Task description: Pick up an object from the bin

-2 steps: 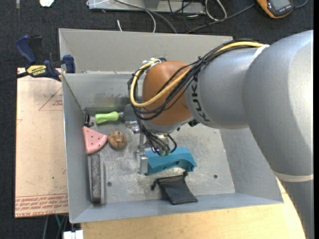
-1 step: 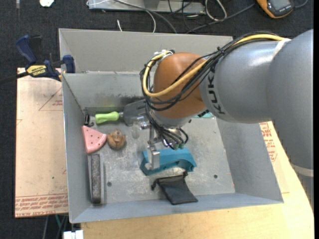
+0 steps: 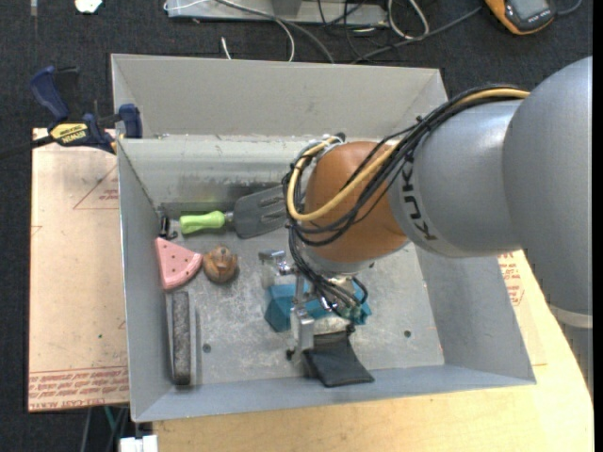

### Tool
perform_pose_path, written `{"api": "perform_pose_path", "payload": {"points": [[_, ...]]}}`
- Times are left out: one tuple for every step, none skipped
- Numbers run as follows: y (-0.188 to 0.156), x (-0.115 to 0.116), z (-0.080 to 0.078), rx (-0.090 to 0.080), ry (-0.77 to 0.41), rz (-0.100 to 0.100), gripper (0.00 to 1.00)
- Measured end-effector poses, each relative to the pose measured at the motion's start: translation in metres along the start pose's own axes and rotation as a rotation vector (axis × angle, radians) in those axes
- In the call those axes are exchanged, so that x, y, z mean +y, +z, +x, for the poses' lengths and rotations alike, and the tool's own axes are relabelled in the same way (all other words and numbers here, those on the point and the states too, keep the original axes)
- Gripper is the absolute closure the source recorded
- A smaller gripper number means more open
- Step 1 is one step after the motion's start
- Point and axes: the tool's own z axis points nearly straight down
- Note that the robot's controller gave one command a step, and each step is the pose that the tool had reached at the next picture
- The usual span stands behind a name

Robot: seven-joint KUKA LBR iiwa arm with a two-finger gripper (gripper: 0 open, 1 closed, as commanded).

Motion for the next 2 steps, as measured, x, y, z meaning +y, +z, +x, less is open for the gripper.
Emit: {"api": "perform_pose_path", "payload": {"points": [[0.021,-0.016,0.011,0.007,-0.001,-0.003,0.00],[-0.011,-0.054,0.025,0.002,-0.107,-0.003,1.00]]}}
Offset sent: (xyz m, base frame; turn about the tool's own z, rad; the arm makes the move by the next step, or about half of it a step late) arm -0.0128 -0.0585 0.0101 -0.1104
